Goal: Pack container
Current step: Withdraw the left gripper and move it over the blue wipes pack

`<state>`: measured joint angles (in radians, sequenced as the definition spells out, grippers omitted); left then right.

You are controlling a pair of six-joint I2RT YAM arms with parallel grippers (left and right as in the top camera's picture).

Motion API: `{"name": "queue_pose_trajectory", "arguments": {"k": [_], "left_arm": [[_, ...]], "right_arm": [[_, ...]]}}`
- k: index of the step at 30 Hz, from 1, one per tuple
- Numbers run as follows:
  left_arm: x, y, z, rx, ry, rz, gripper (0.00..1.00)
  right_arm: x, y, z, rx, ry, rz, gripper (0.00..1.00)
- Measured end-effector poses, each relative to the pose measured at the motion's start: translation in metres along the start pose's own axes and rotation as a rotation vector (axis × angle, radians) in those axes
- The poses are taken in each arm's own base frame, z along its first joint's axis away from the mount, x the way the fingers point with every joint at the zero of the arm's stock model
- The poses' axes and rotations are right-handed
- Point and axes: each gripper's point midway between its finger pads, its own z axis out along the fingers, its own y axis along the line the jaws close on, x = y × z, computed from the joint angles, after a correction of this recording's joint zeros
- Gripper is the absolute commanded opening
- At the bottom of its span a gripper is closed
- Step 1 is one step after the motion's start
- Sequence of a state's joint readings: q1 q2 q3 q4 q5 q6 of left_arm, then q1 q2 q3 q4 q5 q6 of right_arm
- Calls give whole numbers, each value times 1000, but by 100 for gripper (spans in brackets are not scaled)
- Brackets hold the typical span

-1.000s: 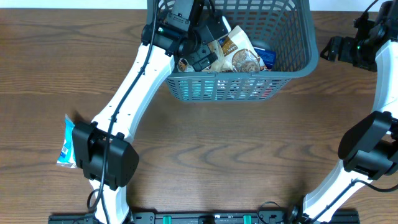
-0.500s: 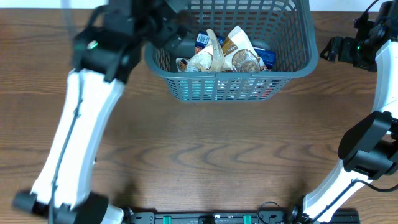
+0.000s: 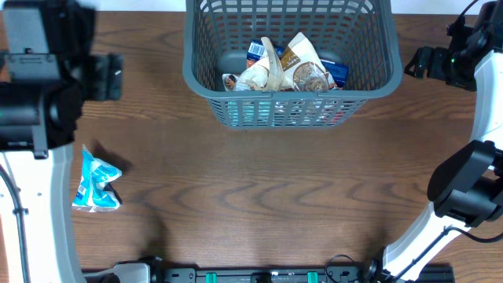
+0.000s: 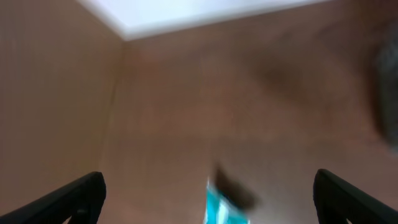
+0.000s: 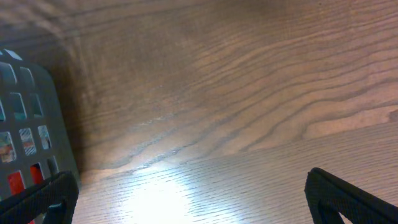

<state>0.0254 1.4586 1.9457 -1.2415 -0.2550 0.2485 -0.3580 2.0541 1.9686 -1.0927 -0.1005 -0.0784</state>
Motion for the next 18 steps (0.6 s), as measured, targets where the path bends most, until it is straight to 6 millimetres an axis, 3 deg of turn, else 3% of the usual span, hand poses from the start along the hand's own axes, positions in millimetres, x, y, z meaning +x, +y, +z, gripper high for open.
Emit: {"name": "queue_pose_trajectory", "arguments": {"k": [3, 6, 9, 14, 18], "left_arm": [[30, 2, 27, -14, 98, -52, 99], [63, -12, 55, 1, 163, -84, 99], [108, -29, 72, 18, 225, -124, 99], [177, -47, 68, 37, 297, -178, 99], [215, -53, 63, 37, 342, -197, 99]], "right_arm": [[-2, 0, 0, 1, -6, -3, 99], [-2, 0, 0, 1, -8, -4, 99], [-2, 0, 0, 1, -9, -5, 99], [-2, 0, 0, 1, -9, -7, 99], [-3, 0, 0, 1, -10, -7, 99]]}}
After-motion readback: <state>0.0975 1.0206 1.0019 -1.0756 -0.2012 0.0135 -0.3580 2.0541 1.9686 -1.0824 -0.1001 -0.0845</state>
